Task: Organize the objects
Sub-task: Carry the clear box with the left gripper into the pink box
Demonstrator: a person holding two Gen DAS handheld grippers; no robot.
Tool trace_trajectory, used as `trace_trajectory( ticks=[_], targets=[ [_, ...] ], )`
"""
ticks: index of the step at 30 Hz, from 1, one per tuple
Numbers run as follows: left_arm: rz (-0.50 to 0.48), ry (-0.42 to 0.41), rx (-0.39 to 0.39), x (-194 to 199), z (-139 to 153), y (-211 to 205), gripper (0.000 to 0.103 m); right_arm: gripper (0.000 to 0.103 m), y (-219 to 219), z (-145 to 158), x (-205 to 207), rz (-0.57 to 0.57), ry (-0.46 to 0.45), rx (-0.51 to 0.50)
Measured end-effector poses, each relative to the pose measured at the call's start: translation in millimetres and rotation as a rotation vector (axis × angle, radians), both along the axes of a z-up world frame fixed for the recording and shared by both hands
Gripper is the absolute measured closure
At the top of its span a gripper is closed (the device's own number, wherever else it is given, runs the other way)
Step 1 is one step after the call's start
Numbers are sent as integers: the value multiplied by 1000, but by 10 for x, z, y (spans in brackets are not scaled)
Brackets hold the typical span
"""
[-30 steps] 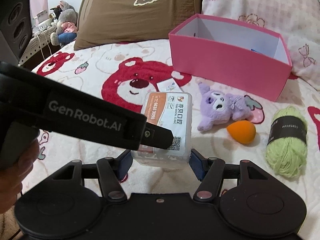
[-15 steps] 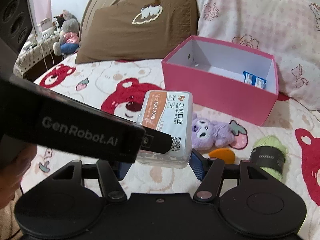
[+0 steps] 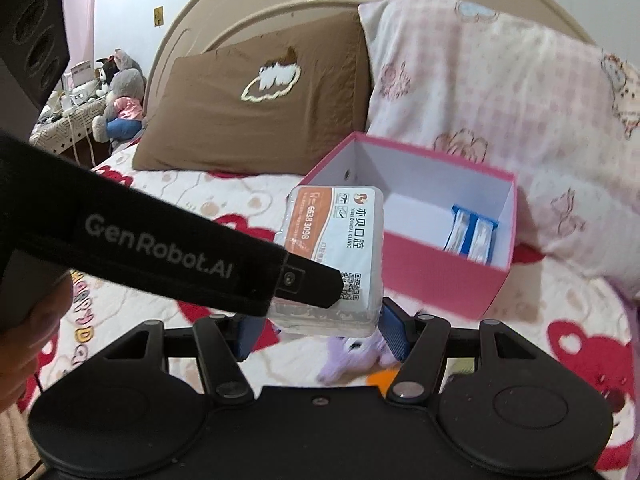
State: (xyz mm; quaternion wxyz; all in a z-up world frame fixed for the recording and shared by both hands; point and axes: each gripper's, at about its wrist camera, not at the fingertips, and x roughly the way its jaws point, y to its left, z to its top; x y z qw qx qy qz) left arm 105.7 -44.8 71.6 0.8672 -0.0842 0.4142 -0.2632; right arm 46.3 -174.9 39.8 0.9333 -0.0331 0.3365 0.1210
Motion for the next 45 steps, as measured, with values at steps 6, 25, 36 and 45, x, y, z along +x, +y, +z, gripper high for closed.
trace_trajectory(
  ticks=[6,25,36,45],
  targets=[
    [-2,-10,4,234,115,-63,61,37,-18,78,173,0,-62,-58],
    [26,44,36,1271,30,-284,61,37,-490,24,1140,-44,20,156],
    [8,80,71,1916,-422,-542,61,37,-764,-386,1743,-76,105,229],
    [15,209,21,2460,-931,-639,62,37,-925,-769,2250,-132,203,222]
  ],
)
